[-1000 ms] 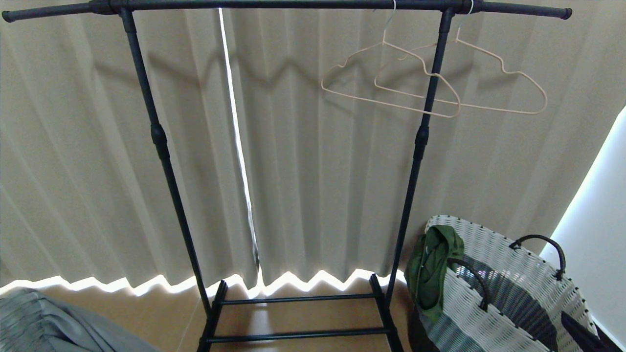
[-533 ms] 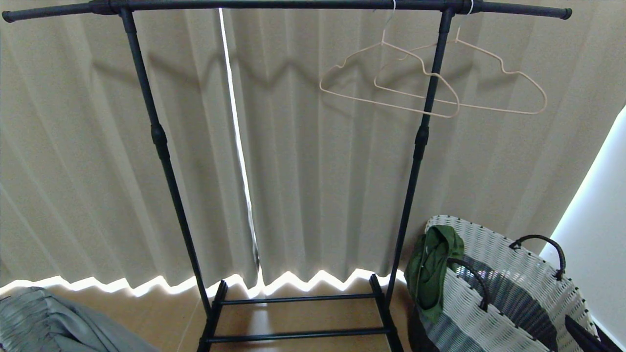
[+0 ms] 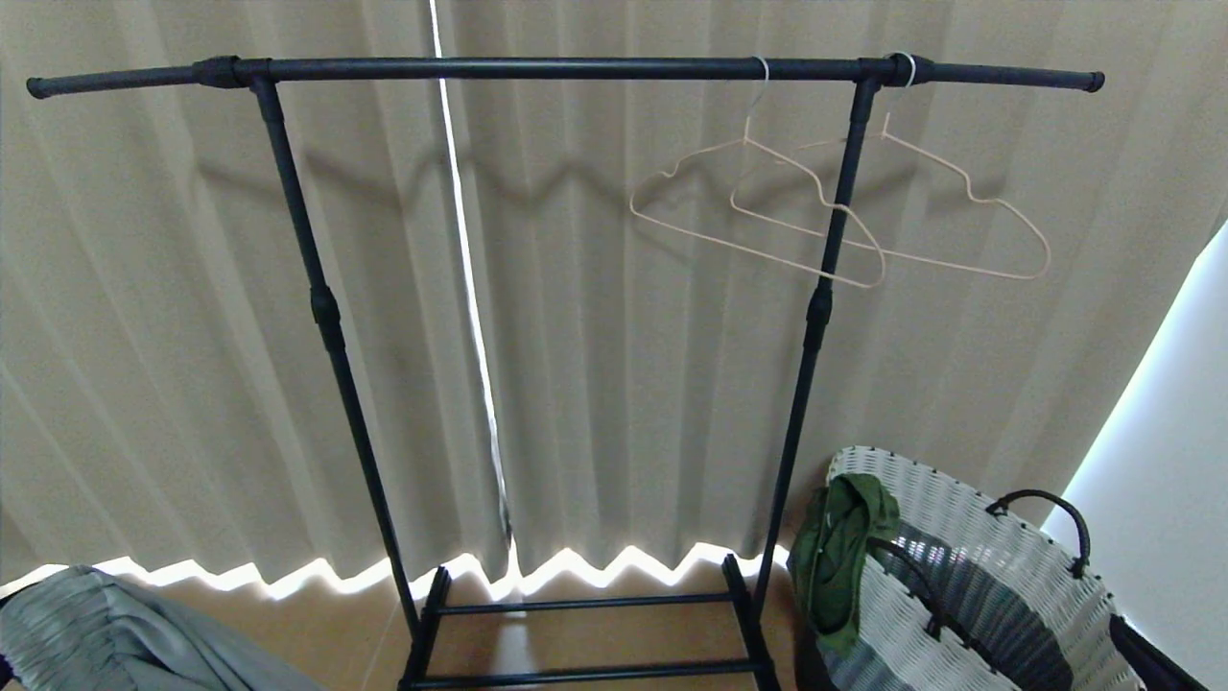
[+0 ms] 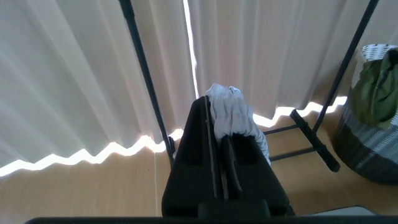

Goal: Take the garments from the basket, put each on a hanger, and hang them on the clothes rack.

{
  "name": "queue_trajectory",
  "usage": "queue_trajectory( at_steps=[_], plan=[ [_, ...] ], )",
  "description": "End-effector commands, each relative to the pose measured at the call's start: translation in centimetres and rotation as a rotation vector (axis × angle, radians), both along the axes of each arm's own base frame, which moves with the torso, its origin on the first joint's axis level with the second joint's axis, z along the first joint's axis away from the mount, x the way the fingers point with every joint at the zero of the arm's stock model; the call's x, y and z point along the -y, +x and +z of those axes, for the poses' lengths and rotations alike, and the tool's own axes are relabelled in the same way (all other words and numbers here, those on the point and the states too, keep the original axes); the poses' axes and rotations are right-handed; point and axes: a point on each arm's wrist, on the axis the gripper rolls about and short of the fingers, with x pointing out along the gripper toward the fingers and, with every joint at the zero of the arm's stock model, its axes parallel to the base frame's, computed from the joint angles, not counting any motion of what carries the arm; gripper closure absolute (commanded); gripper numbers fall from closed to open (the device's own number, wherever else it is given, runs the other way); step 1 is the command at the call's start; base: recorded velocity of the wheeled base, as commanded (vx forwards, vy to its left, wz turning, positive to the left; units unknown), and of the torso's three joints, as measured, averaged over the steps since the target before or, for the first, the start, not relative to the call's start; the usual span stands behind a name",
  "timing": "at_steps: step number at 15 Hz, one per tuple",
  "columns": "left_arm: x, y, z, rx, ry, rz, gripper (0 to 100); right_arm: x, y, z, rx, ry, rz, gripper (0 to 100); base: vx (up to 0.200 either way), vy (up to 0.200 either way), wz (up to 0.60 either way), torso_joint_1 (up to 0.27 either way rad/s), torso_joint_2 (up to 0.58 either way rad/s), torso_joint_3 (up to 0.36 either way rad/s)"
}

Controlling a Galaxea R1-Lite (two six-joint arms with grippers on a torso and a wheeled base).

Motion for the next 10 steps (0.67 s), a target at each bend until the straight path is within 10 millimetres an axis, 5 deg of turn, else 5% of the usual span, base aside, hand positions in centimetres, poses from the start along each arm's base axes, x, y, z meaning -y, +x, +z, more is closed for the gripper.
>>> queue_trajectory(
  at_steps=[1, 10],
  plan=[
    [0.01, 0.10, -0.03, -0.006, -0.001, 0.002, 100, 0.00, 0.03, -0.05, -0.005, -0.001, -0.001, 0, 0.000, 0.000, 0.00, 0.198, -0.48, -0.290],
    [0.01, 0.03, -0.25, -0.009, -0.007, -0.001, 100, -0.01, 0.08, -0.12, -0.011, 0.000, 0.000, 0, 0.000, 0.000, 0.00, 0.194, -0.47, -0.285]
  ],
)
